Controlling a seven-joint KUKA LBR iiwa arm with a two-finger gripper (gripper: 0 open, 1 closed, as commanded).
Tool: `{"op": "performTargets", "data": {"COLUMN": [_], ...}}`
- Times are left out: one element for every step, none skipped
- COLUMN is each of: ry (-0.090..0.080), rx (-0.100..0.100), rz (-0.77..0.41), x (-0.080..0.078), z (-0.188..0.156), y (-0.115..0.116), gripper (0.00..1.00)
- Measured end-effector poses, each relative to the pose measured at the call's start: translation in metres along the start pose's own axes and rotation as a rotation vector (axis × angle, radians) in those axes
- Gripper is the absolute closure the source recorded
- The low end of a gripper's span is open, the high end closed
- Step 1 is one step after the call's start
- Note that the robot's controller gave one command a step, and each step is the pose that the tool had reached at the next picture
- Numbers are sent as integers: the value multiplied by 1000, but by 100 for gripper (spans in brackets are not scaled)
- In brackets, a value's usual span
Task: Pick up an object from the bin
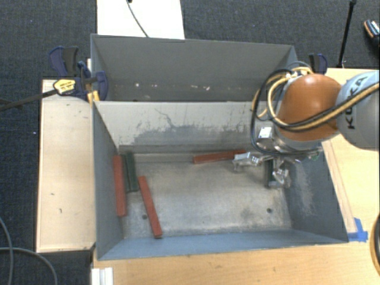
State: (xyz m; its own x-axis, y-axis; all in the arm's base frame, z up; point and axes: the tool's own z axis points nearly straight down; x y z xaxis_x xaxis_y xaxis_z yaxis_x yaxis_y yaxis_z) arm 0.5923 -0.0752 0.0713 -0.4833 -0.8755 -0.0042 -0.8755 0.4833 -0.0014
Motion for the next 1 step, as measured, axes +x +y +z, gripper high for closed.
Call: {"op": "performTargets", "data": {"ry": [-5], "rx": [-10], "rz": [-120], "x": [48], "z": [0], "y": [-27], "gripper": [0]}}
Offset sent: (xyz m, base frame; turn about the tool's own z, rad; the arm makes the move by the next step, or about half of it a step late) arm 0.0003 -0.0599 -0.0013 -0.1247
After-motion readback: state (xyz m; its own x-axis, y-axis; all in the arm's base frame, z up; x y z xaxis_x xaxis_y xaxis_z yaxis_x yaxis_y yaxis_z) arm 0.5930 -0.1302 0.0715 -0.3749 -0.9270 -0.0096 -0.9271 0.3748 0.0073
